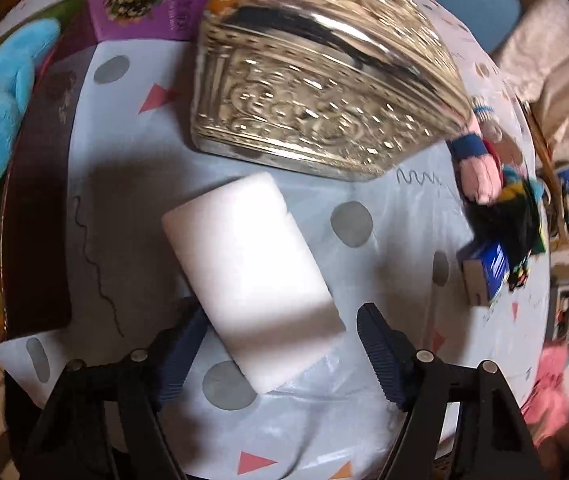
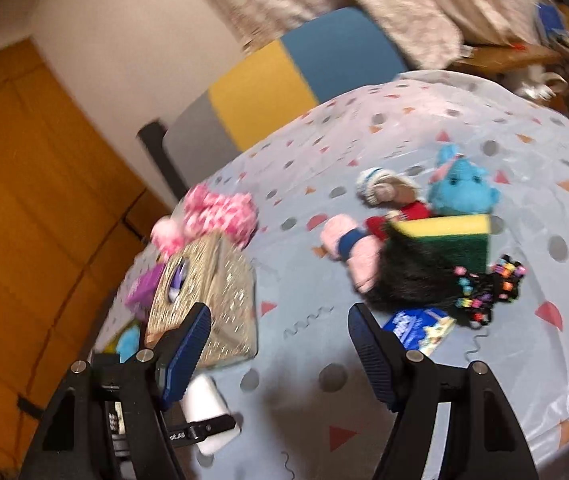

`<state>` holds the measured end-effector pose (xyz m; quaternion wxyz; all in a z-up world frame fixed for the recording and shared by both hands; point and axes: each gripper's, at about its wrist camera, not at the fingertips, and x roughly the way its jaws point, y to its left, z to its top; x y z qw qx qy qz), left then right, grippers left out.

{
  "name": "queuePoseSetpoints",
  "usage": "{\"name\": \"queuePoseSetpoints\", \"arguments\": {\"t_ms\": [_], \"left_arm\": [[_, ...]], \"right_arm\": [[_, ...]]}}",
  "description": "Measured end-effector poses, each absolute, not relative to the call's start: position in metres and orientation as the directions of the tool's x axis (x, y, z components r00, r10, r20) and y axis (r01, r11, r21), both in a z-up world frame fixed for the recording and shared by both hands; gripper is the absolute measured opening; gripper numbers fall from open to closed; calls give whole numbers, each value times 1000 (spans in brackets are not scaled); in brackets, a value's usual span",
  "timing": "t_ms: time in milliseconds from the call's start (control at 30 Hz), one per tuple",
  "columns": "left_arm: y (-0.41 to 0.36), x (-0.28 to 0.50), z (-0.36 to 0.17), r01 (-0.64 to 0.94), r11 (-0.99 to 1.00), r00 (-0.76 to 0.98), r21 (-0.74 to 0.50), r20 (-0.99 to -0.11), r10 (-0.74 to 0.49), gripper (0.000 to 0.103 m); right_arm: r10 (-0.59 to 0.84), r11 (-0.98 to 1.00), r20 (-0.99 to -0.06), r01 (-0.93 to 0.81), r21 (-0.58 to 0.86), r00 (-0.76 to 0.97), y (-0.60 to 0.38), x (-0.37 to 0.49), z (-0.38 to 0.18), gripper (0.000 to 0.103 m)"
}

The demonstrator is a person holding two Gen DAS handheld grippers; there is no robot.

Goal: Organize soft objects
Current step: 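Move the left gripper to the white sponge block and grasp it, then carry the white sponge to the tray with the left gripper while the right grasps the tissue pack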

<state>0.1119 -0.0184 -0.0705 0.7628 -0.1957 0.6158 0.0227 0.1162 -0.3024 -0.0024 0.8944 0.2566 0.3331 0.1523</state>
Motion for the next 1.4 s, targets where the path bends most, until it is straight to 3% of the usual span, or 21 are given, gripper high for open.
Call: {"name": "queuePoseSetpoints", "arguments": {"t_ms": [200, 267, 333, 633, 867, 967, 1000, 1033, 1100, 1200, 1267, 1400], "left_arm": [[1, 113, -72, -355, 861, 245, -363, -925, -290, 84], [1, 112, -72, -343, 865, 245, -366, -924, -294, 77], [-2, 111, -70, -314, 881, 255, -353, -925, -280, 57], [-13, 94, -65, -97, 938, 351, -331, -894, -279, 40], [-28, 77, -55, 91, 955, 406, -282, -865, -294, 38], [-31, 78, -59, 121, 947, 384, -299, -865, -322, 43], [-33, 78, -59, 125, 947, 386, -295, -865, -321, 52], [-34, 78, -61, 136, 944, 374, -299, -867, -329, 68], [-31, 80, -64, 124, 936, 352, -330, -867, -352, 79], [-28, 81, -68, 91, 939, 335, -332, -878, -343, 81], [-26, 80, -66, 73, 940, 328, -334, -882, -339, 89], [-27, 90, -62, 1, 948, 308, -319, -902, -303, 90]], "right_arm": [[302, 755, -550, 157, 636, 779, -353, 114, -19, 72], [302, 726, -598, 228, 649, 742, -363, 119, -33, 72], [315, 717, -639, 265, 645, 701, -364, 126, -44, 72], [309, 779, -778, 323, 537, 546, -343, 146, -70, 72], [206, 842, -860, 364, 399, 467, -323, 172, -80, 80], [141, 878, -892, 363, 313, 429, -311, 189, -89, 80], [131, 887, -903, 358, 291, 409, -307, 194, -94, 79], [126, 896, -915, 351, 271, 384, -303, 198, -100, 73], [77, 921, -927, 330, 208, 368, -297, 200, -101, 66], [106, 944, -924, 254, 209, 367, -286, 197, -101, 62], [132, 963, -925, 175, 205, 357, -271, 196, -102, 62], [149, 975, -928, 103, 194, 342, -256, 197, -103, 63]]}}
